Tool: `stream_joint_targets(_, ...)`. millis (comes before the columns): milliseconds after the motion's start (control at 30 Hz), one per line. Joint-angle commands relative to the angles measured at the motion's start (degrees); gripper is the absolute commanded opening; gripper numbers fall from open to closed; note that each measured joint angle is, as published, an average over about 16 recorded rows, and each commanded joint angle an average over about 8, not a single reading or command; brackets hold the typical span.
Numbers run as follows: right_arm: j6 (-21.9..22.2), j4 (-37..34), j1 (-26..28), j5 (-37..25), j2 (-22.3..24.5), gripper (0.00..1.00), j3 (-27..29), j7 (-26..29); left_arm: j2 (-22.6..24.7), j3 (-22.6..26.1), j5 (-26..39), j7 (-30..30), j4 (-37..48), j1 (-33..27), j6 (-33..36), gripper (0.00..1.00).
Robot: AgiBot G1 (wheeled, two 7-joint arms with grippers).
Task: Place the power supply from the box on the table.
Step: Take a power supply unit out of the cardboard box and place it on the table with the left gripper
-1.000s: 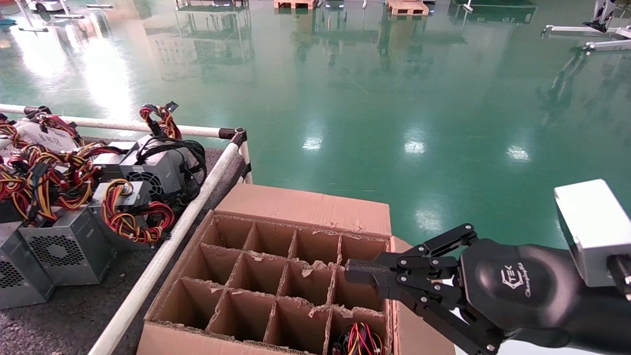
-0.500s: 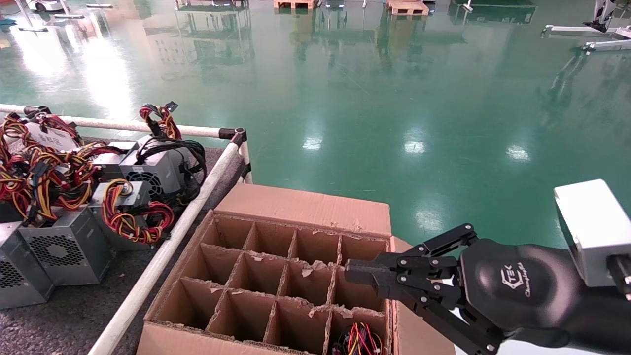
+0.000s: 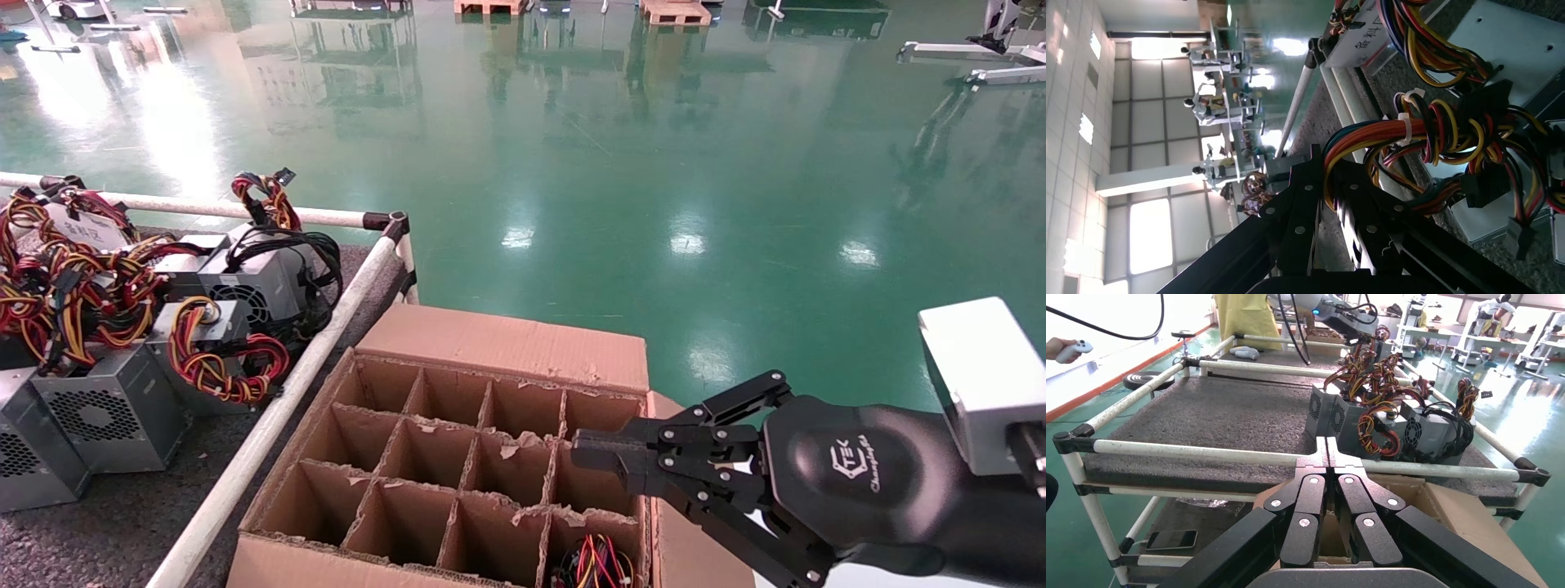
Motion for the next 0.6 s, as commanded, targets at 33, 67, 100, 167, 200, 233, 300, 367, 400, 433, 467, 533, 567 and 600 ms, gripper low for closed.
stream_joint_targets(33, 0.0, 0.0, 0.0, 0.0, 0.0, 0.00, 0.0, 0.0, -0.1, 0.0, 0.0, -0.4, 0.0, 0.4, 0.1, 0.00)
stream_joint_targets(67, 0.0, 0.0, 0.0, 0.0, 0.0, 0.00, 0.0, 0.0, -0.1, 0.0, 0.0, -0.6, 0.0, 0.6, 0.2, 0.00)
stream_joint_targets(100, 0.0, 0.0, 0.0, 0.0, 0.0, 0.00, 0.0, 0.0, -0.2, -0.1, 0.0, -0.8, 0.0, 0.9, 0.2, 0.00)
stream_joint_targets(167, 0.0, 0.0, 0.0, 0.0, 0.0, 0.00, 0.0, 0.0, -0.3, -0.1, 0.1, -1.1, 0.0, 1.2, 0.3, 0.03)
stream_joint_targets(200, 0.0, 0.0, 0.0, 0.0, 0.0, 0.00, 0.0, 0.0, -0.3, -0.1, 0.1, -1.3, 0.1, 1.4, 0.4, 0.13)
stream_joint_targets(233, 0.0, 0.0, 0.0, 0.0, 0.0, 0.00, 0.0, 0.0, -0.4, -0.1, 0.1, -1.5, 0.1, 1.6, 0.4, 0.25)
stream_joint_targets(300, 0.0, 0.0, 0.0, 0.0, 0.0, 0.00, 0.0, 0.0, -0.4, -0.2, 0.1, -1.8, 0.1, 1.8, 0.4, 0.50)
stream_joint_targets(367, 0.0, 0.0, 0.0, 0.0, 0.0, 0.00, 0.0, 0.0, -0.5, -0.2, 0.1, -2.0, 0.1, 2.0, 0.5, 0.75)
stream_joint_targets(400, 0.0, 0.0, 0.0, 0.0, 0.0, 0.00, 0.0, 0.0, -0.5, -0.2, 0.1, -2.2, 0.1, 2.1, 0.5, 0.88)
stream_joint_targets(433, 0.0, 0.0, 0.0, 0.0, 0.0, 0.00, 0.0, 0.0, -0.5, -0.1, 0.2, -2.3, 0.0, 2.2, 0.5, 0.97)
stream_joint_targets(467, 0.0, 0.0, 0.0, 0.0, 0.0, 0.00, 0.0, 0.0, -0.6, -0.1, 0.2, -2.5, 0.0, 2.3, 0.5, 1.00)
stream_joint_targets(533, 0.0, 0.0, 0.0, 0.0, 0.0, 0.00, 0.0, 0.0, -0.6, -0.1, 0.3, -2.9, 0.0, 2.5, 0.5, 1.00)
stream_joint_targets(567, 0.0, 0.0, 0.0, 0.0, 0.0, 0.00, 0.0, 0.0, -0.6, 0.0, 0.4, -3.1, 0.0, 2.5, 0.5, 1.00)
stream_joint_targets(600, 0.0, 0.0, 0.0, 0.0, 0.0, 0.00, 0.0, 0.0, -0.6, 0.0, 0.4, -3.2, -0.1, 2.6, 0.5, 1.00)
